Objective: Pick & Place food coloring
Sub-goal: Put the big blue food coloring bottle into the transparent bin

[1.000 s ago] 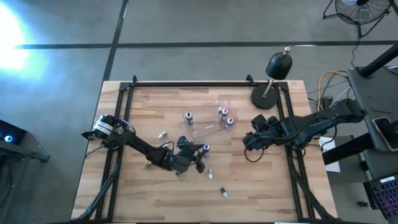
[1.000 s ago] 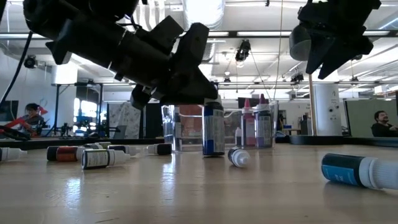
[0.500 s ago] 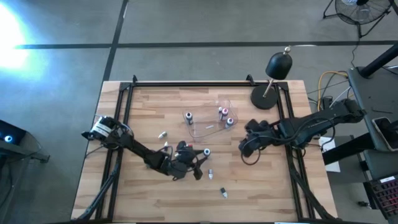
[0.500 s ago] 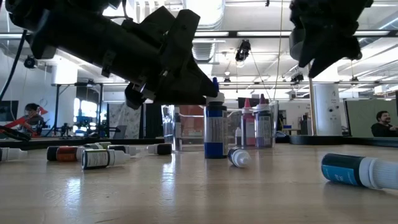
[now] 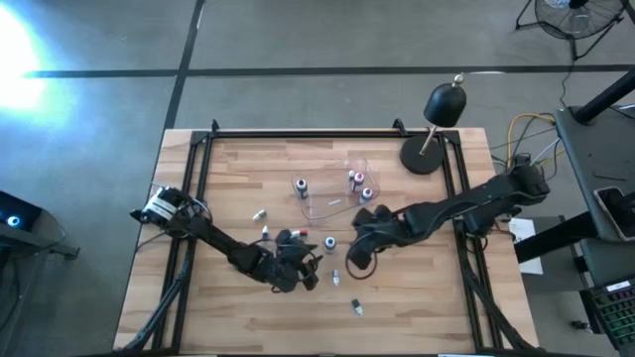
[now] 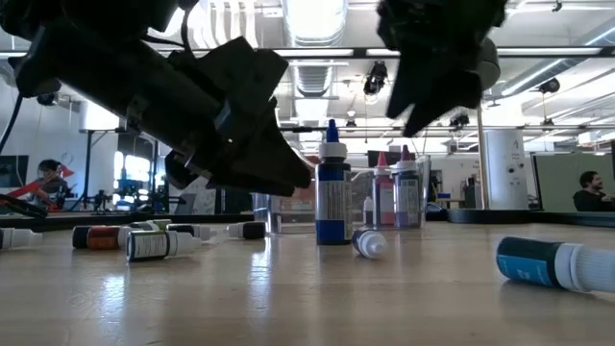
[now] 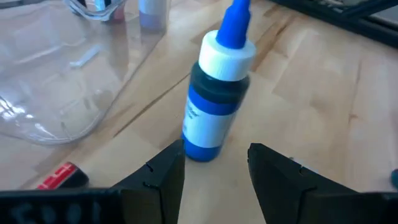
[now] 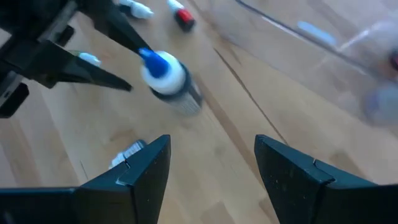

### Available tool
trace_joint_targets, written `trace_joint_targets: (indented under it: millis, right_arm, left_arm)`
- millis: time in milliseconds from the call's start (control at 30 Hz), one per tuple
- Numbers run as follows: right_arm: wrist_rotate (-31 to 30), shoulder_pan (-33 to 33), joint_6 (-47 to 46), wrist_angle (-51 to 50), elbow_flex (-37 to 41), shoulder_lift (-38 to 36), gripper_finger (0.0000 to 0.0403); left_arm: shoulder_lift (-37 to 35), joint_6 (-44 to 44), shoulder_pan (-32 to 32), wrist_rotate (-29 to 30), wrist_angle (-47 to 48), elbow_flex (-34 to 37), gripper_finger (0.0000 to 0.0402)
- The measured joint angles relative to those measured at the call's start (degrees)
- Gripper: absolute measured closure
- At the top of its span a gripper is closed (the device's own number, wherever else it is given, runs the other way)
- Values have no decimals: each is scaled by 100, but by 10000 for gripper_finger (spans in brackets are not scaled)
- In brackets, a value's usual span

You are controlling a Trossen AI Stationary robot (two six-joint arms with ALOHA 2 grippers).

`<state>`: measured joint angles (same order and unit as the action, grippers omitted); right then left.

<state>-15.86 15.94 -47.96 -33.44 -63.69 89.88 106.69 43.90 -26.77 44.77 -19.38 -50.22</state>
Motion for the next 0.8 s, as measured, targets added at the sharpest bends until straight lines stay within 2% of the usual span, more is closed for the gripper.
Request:
trace_joint_targets:
  millis: [200,467,667,800]
  right_arm:
    - [-111,45,223,-367,-733,531,177]
    - [-269,305,211,-355,-1275,1001,177]
    - [-799,610,421,-369,-1463,1278,177]
    - [-831,618,465,-304,-1602,1444,177]
  left_arm:
    - [-2,165,-175,1,387,-2,252]
    - [-231,956,-492,105,1462,170,252]
    - [-301,864,-518,238,1498,521,252]
    - [-465,617,-508,149,1484,823,252]
